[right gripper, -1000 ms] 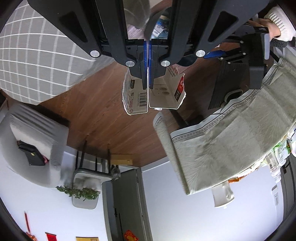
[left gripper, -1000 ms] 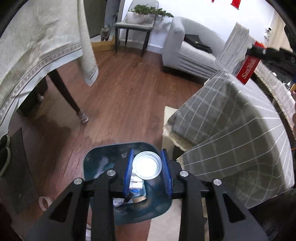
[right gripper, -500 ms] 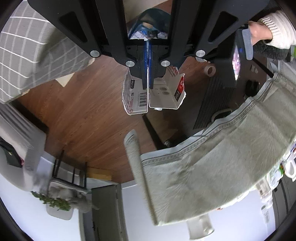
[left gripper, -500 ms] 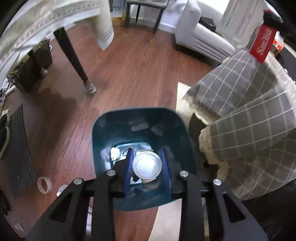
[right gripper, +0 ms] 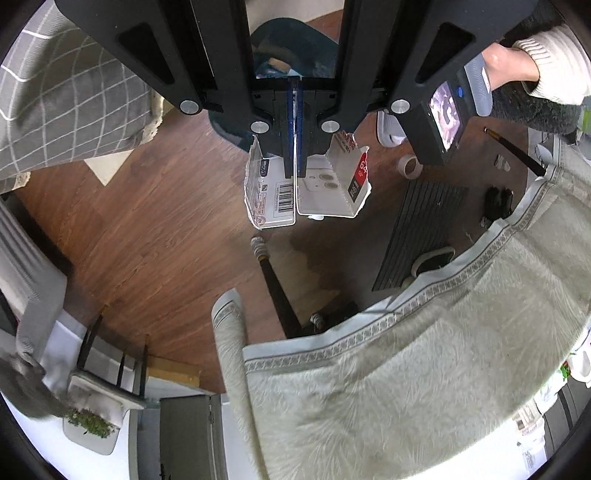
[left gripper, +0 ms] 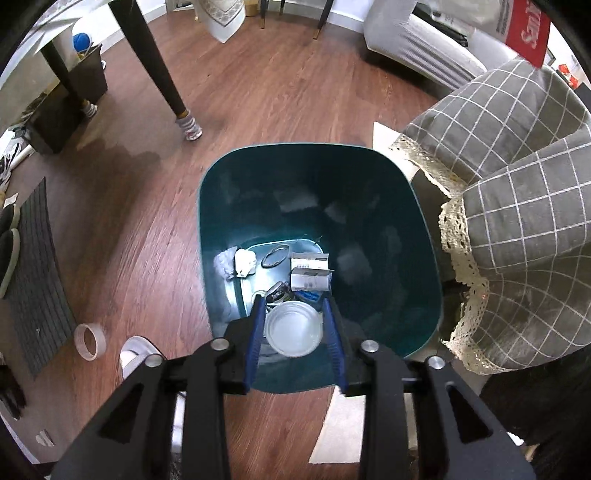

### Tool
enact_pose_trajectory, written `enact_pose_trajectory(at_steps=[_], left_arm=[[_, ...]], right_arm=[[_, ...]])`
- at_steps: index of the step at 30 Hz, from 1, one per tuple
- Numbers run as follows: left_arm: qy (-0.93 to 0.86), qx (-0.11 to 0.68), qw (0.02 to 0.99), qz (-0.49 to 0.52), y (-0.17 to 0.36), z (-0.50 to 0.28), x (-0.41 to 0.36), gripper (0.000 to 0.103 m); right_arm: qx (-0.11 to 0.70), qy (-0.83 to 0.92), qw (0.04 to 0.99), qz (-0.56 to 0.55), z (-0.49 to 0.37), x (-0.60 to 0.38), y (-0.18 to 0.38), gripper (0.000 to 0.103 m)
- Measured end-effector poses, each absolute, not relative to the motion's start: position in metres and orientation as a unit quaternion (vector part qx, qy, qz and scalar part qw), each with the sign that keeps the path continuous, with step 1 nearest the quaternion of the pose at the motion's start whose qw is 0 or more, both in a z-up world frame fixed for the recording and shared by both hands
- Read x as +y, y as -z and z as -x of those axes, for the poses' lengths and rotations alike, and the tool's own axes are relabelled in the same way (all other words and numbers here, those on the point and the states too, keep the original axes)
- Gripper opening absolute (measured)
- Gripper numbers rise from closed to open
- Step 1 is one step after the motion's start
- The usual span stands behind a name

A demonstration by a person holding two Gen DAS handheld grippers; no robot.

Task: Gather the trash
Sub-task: 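Open the right tool to drop the SanDisk box into the teal bin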

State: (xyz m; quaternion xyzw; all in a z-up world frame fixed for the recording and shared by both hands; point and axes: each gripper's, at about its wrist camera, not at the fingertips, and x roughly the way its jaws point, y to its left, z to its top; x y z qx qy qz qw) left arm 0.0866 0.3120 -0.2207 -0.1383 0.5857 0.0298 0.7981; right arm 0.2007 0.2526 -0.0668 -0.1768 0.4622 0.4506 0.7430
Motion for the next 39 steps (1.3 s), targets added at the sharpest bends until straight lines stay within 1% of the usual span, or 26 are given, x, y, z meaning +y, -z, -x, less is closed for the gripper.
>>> enact_pose_trajectory(at_steps=[3, 4, 7, 11, 17, 22, 27, 31, 39], left_arm=[[-0.034, 0.582, 0.799, 0.147, 0.218, -0.084, 0.319, 0.042], [-0.034, 0.58, 0.8, 0.148, 0.216, -0.084, 0.32, 0.045], [-0.032, 0.575, 0.803, 0.151, 0.212, -0.082, 0.322, 0.05], [-0.035, 0.568, 0.808, 0.15, 0.207, -0.078, 0.326, 0.05], [-0.043, 0.544, 0.823, 0.156, 0.189, -0.074, 0.337, 0.047], [-0.049, 0.524, 0.835, 0.16, 0.172, -0.071, 0.342, 0.038], [-0.057, 0.501, 0.849, 0.158, 0.151, -0.07, 0.347, 0.035], [-0.067, 0.481, 0.86, 0.154, 0.133, -0.07, 0.349, 0.03], [-0.066, 0.45, 0.877, 0.153, 0.104, -0.07, 0.348, 0.028]], right_arm=[[0.471, -0.45, 0.737, 0.179, -0.201, 0.257, 0.075, 0.001], [0.473, -0.45, 0.736, 0.181, -0.2, 0.258, 0.077, 0.001], [0.481, -0.45, 0.729, 0.189, -0.2, 0.265, 0.088, 0.001], [0.491, -0.448, 0.72, 0.2, -0.197, 0.274, 0.1, 0.001], [0.507, -0.442, 0.709, 0.213, -0.195, 0.284, 0.12, 0.001], [0.523, -0.435, 0.699, 0.222, -0.194, 0.285, 0.138, 0.001], [0.545, -0.425, 0.684, 0.232, -0.193, 0.285, 0.164, 0.001], [0.563, -0.414, 0.67, 0.249, -0.192, 0.283, 0.187, 0.001], [0.587, -0.408, 0.644, 0.273, -0.183, 0.279, 0.214, 0.002]])
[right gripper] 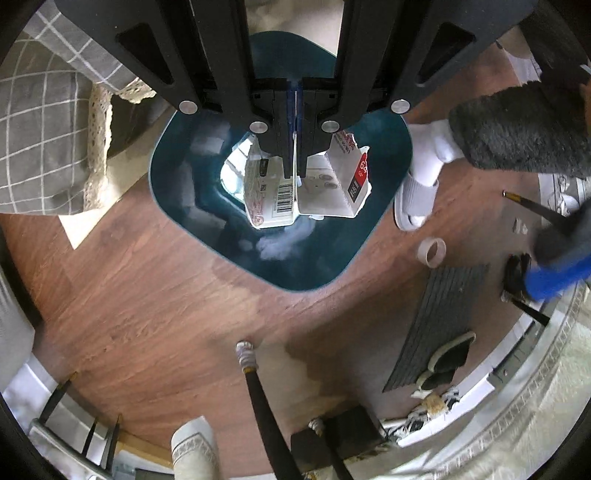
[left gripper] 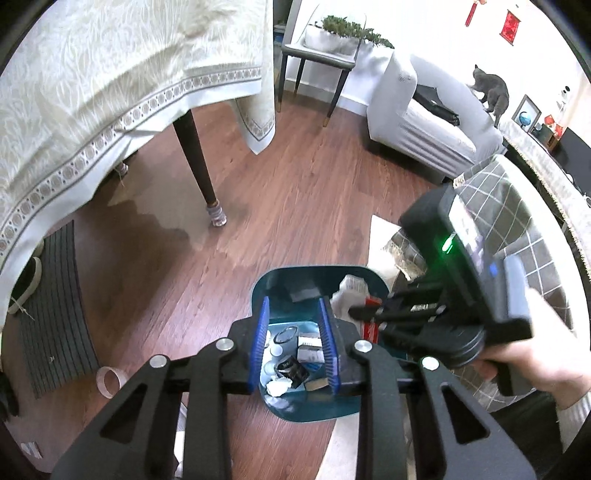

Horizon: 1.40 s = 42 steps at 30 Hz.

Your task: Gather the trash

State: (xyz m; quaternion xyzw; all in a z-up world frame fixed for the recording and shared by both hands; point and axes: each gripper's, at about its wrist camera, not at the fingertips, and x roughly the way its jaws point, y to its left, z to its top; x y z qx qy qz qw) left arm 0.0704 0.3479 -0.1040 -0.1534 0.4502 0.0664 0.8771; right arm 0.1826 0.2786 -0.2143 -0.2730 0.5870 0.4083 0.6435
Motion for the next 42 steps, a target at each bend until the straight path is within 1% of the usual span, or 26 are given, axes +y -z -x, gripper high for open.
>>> enact_pose_trajectory(at_steps=[4, 5, 6, 8, 12, 17, 21, 26, 28, 29, 30, 31, 34, 37, 40, 42], left_arm=[[-0.07, 0.44, 0.882, 0.156, 0.094, -0.073, 0.349, 0.028], [-0.07, 0.435, 0.884, 0.158, 0.09, -0.073, 0.35, 0.028], [-0.07, 0.431, 0.885, 0.159, 0.087, -0.073, 0.35, 0.028], [-0.072, 0.424, 0.889, 0.159, 0.08, -0.073, 0.349, 0.028], [-0.074, 0.415, 0.892, 0.161, 0.068, -0.074, 0.349, 0.028], [-0.073, 0.404, 0.9, 0.148, 0.054, -0.076, 0.339, 0.028], [-0.061, 0.393, 0.906, 0.144, 0.044, -0.076, 0.332, 0.033], [-0.066, 0.384, 0.911, 0.137, 0.034, -0.078, 0.324, 0.036], [-0.063, 0.379, 0.914, 0.127, 0.026, -0.076, 0.317, 0.045], [-0.064, 0.375, 0.917, 0.12, 0.023, -0.074, 0.313, 0.048], [-0.065, 0.371, 0.92, 0.111, 0.019, -0.072, 0.308, 0.054], [-0.065, 0.368, 0.921, 0.108, 0.016, -0.071, 0.305, 0.056], [-0.048, 0.356, 0.926, 0.116, 0.01, -0.066, 0.294, 0.07], [-0.051, 0.348, 0.929, 0.115, 0.01, -0.054, 0.284, 0.077], [-0.065, 0.345, 0.932, 0.09, 0.012, -0.041, 0.269, 0.079], [-0.07, 0.343, 0.932, 0.091, 0.013, -0.034, 0.262, 0.082]], right_arm=[[0.602, -0.401, 0.627, 0.288, -0.18, 0.273, 0.226, 0.004], [0.603, -0.398, 0.626, 0.293, -0.179, 0.272, 0.228, 0.011], [0.604, -0.396, 0.624, 0.297, -0.178, 0.27, 0.229, 0.025], [0.603, -0.396, 0.622, 0.303, -0.176, 0.268, 0.228, 0.042], [0.595, -0.401, 0.629, 0.299, -0.175, 0.262, 0.217, 0.043], [0.573, -0.414, 0.649, 0.28, -0.174, 0.253, 0.188, 0.043], [0.551, -0.421, 0.669, 0.267, -0.174, 0.246, 0.16, 0.043], [0.518, -0.425, 0.703, 0.24, -0.172, 0.228, 0.117, 0.042], [0.506, -0.423, 0.716, 0.23, -0.17, 0.219, 0.1, 0.042], [0.501, -0.421, 0.722, 0.226, -0.17, 0.214, 0.094, 0.042], [0.494, -0.419, 0.73, 0.218, -0.169, 0.209, 0.086, 0.042], [0.486, -0.418, 0.738, 0.209, -0.167, 0.203, 0.076, 0.042], [0.456, -0.411, 0.765, 0.195, -0.161, 0.185, 0.046, 0.042], [0.425, -0.4, 0.792, 0.178, -0.155, 0.161, 0.018, 0.042], [0.398, -0.38, 0.819, 0.164, -0.146, 0.13, -0.005, 0.042], [0.387, -0.367, 0.832, 0.151, -0.141, 0.11, -0.013, 0.042]])
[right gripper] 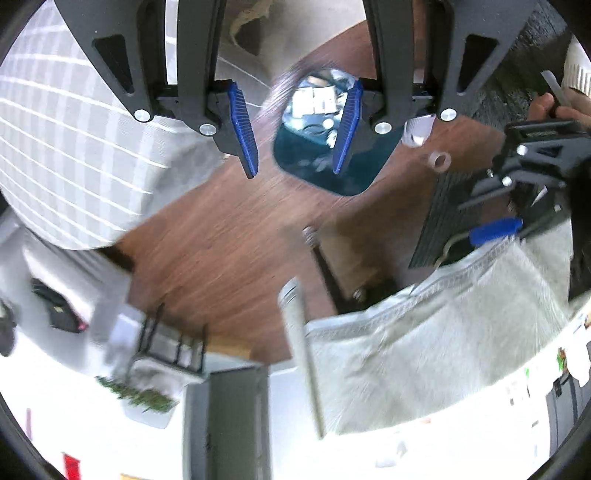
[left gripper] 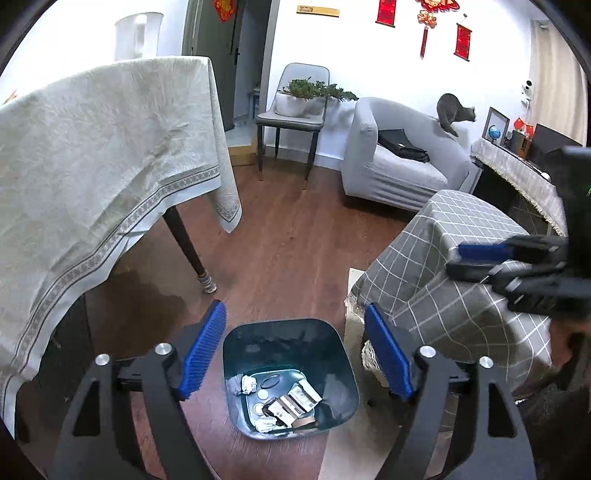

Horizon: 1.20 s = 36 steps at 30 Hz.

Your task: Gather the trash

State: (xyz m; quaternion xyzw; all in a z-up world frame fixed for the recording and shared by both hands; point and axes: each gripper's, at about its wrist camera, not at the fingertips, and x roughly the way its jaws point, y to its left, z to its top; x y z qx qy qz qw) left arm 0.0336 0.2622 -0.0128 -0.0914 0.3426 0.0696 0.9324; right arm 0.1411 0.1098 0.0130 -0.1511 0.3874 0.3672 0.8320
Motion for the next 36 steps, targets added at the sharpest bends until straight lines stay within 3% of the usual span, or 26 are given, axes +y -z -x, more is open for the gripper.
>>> enact_pose_trajectory(at_steps=[11, 13, 15, 20, 26, 36], left_arm=[[-0.073, 0.302, 0.948, 0.075, -0.011, 0.0, 0.213, 0.094], [-0.073, 0.289, 0.951, 0.077, -0.017, 0.006, 0.206, 0.095], [-0.072, 0.276, 0.955, 0.083, -0.022, 0.011, 0.201, 0.096], [-0.084, 0.255, 0.96, 0.077, -0.027, 0.028, 0.19, 0.099], [-0.091, 0.256, 0.961, 0.056, -0.019, 0.042, 0.183, 0.1], [-0.086, 0.248, 0.964, 0.051, -0.01, 0.057, 0.178, 0.1]], right_arm=[[0.336, -0.258, 0.9, 0.103, -0.106, -0.013, -0.043, 0.04], [0.33, -0.233, 0.91, 0.092, -0.098, -0.036, -0.045, 0.051], [0.322, -0.21, 0.919, 0.083, -0.09, -0.06, -0.046, 0.07], [0.317, -0.176, 0.93, 0.065, -0.074, -0.104, -0.046, 0.088], [0.296, -0.142, 0.942, 0.067, -0.044, -0.136, -0.042, 0.097], [0.247, -0.149, 0.955, 0.072, -0.011, -0.144, -0.039, 0.099]])
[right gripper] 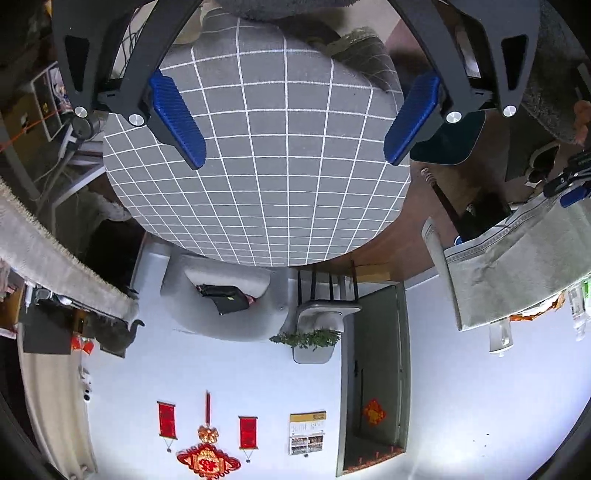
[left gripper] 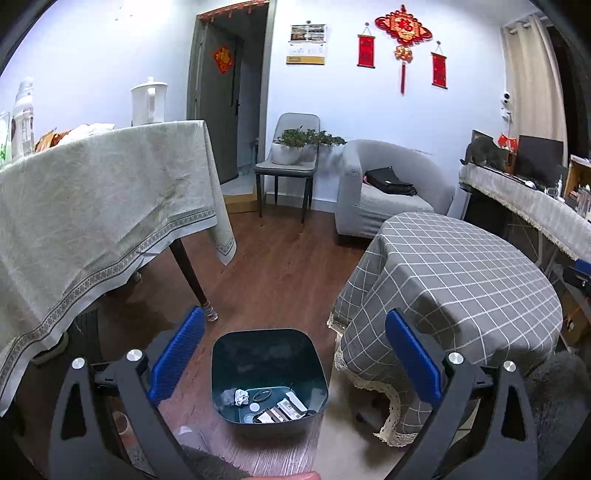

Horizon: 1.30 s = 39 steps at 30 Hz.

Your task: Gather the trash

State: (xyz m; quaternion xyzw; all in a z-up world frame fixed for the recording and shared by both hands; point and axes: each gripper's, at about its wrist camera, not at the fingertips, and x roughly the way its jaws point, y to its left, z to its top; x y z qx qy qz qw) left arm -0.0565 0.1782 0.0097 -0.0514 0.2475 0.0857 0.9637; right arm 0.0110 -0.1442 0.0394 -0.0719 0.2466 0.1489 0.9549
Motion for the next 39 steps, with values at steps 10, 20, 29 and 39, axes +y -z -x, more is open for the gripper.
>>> enact_pose_trajectory(at_steps=[10, 20, 29, 39], left_arm=[[-0.081, 0.288, 0.954, 0.034, 0.01, 0.045, 0.169, 0.1], [-0.079, 0.298, 0.951, 0.035, 0.014, 0.043, 0.165, 0.1], [-0.076, 0.298, 0.951, 0.034, 0.016, 0.043, 0.163, 0.1], [-0.078, 0.296, 0.951, 0.038, 0.016, 0.043, 0.164, 0.1]], right_arm=[[0.268, -0.17, 0.948, 0.039, -0.022, -0.147, -0.024, 0.099], [0.268, -0.213, 0.938, 0.049, -0.019, -0.133, -0.024, 0.099], [0.27, -0.214, 0.937, 0.054, -0.018, -0.129, -0.023, 0.099], [0.271, -0.215, 0.937, 0.048, -0.019, -0.129, -0.022, 0.099]])
